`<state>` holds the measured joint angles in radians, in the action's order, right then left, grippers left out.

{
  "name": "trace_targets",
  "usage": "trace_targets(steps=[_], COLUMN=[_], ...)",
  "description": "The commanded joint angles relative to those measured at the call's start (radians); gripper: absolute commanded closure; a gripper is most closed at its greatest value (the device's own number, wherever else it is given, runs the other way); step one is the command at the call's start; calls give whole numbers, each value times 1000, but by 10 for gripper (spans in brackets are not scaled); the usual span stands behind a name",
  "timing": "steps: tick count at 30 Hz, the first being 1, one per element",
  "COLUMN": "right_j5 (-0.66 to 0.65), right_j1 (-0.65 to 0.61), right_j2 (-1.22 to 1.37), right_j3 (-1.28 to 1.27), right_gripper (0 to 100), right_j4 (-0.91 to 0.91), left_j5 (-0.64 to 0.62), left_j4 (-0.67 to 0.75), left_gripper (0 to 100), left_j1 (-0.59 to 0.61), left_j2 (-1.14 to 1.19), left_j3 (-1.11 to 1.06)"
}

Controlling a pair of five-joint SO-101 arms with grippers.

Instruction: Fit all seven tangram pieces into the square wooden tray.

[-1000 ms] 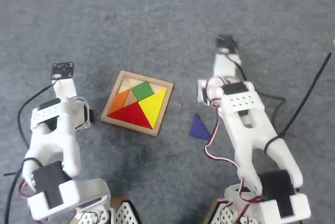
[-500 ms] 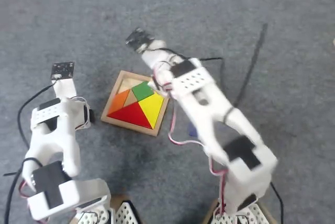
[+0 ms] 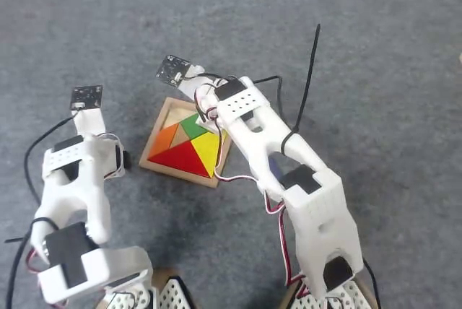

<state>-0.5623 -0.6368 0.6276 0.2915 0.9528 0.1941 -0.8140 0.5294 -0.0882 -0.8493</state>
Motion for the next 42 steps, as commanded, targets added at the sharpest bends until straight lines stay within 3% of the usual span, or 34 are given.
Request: trace_targets(steps=[1,14,23,30,37,42], right_j5=[-28,-21,-18,-17,213,267], right_j1=[-35,-68,-88,-68,81,166], right_j2=[-7,-7,-8,-39,-222,-463], right_j3=[49,48,48,49,-6,-298], right_gripper=[991,983,742,731,731,731], right_j4=[-7,41,45,44,99,131], left_j5=[14,14,14,14,14,14], left_j4=[18,18,18,18,18,18], left_gripper=[819,819,819,819,819,819], left_j1=[-9,-9,-9,-9,-9,-9], left_j2=[-38,-38,-38,-38,-38,-38], left_j3=[-1,-1,-1,-1,-1,-1])
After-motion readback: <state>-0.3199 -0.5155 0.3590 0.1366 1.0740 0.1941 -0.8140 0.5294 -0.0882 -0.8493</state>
